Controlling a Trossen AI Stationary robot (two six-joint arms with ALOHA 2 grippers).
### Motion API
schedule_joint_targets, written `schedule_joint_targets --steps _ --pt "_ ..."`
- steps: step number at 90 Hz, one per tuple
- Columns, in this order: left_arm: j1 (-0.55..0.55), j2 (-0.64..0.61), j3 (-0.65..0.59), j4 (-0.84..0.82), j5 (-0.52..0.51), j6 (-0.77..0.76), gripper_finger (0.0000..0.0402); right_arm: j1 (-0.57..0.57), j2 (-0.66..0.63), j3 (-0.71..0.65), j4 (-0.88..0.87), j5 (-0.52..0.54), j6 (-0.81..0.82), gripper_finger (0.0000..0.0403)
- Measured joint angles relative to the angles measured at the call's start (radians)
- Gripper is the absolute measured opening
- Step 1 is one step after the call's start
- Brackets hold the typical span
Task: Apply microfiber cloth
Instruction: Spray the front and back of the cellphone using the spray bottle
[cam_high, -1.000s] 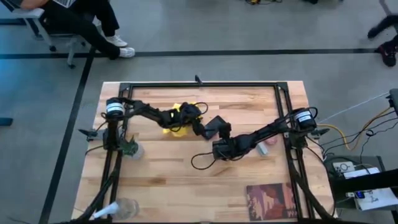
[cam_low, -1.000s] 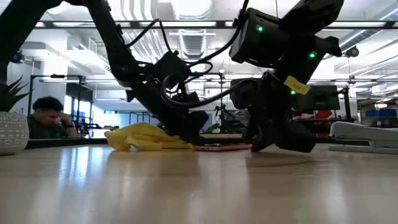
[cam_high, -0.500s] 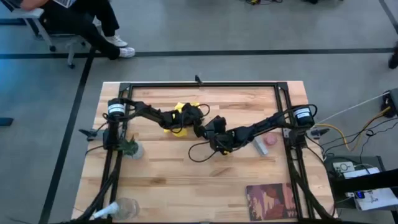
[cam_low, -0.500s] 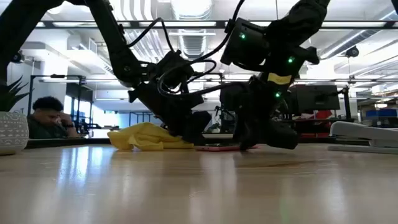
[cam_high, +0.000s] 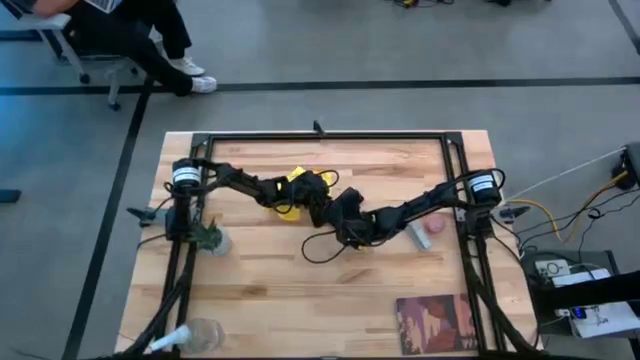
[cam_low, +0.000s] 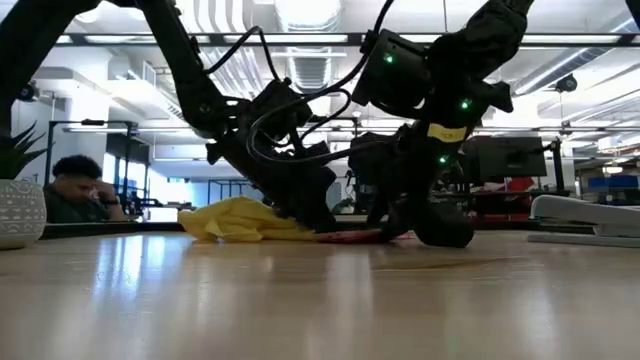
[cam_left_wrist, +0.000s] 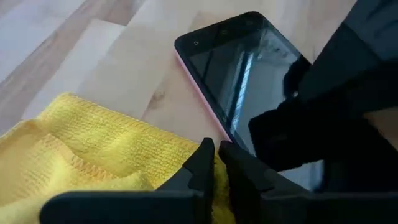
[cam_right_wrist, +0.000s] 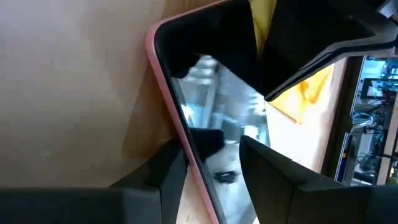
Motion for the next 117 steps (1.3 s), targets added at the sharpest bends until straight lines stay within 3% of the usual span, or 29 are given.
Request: schedule_joint_targets --steps 32,60,90,99,117 --pt "-0.001 0.000 -0.001 -0.005 0.005 0.016 0.0020 0.004 -0.013 0.026 -0.015 0.024 -0.014 0.0089" --pt "-0.004 -0.061 -0.001 -0.124 0.010 0.075 0.0020 0.042 -0.013 0.040 0.011 0.072 -0.045 0.0046" --pt "-0.005 -0.222 -0.015 -0.395 0.010 0.097 0.0020 0.100 -0.013 0.090 -0.036 0.142 -0.048 0.0023" --pt "-0.005 -0.287 -0.047 -0.386 -0.017 0.097 0.0020 0.122 -0.013 0.111 -0.049 0.153 -0.035 0.0022" --pt "0.012 -0.387 -0.163 -0.334 -0.023 -0.018 0.0028 0.188 -0.014 0.174 -0.083 0.278 -0.121 0.0023"
